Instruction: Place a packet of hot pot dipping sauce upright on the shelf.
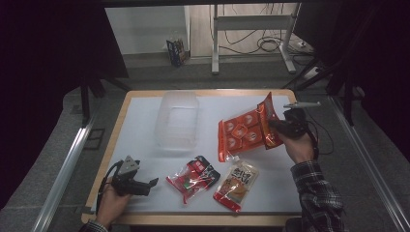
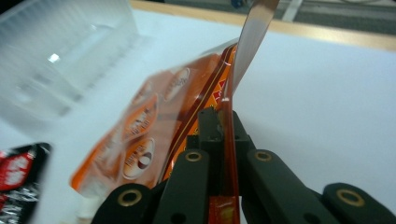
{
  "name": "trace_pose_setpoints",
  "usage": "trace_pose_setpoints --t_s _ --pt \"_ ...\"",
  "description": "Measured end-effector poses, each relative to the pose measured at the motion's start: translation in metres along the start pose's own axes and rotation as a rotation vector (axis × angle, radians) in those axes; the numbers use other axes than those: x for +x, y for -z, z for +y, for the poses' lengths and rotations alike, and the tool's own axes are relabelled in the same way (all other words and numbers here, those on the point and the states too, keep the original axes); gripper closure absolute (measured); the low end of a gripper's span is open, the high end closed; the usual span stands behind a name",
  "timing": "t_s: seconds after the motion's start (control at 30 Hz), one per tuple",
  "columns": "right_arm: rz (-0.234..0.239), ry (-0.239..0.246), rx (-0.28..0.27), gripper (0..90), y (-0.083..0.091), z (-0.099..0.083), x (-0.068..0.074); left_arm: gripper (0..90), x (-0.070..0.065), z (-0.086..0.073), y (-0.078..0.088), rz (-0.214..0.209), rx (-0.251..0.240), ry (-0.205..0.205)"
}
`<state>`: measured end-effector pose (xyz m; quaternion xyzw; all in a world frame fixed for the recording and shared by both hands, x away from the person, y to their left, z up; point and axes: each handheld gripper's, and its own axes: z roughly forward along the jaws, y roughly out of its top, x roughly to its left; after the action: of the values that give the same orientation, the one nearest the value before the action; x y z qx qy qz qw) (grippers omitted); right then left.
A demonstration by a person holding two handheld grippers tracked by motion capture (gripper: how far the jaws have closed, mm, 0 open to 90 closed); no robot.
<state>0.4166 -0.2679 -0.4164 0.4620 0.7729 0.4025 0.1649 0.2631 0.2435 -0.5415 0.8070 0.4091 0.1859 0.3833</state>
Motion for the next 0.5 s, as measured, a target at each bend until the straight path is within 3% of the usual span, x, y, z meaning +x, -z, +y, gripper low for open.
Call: trace_pose_setpoints --t_s 0.5 --pt "0.114 0.088 -0.041 88.6 0.007 0.065 0.050 0.7 -0.001 0.001 0.002 0.009 -0.016 -0.017"
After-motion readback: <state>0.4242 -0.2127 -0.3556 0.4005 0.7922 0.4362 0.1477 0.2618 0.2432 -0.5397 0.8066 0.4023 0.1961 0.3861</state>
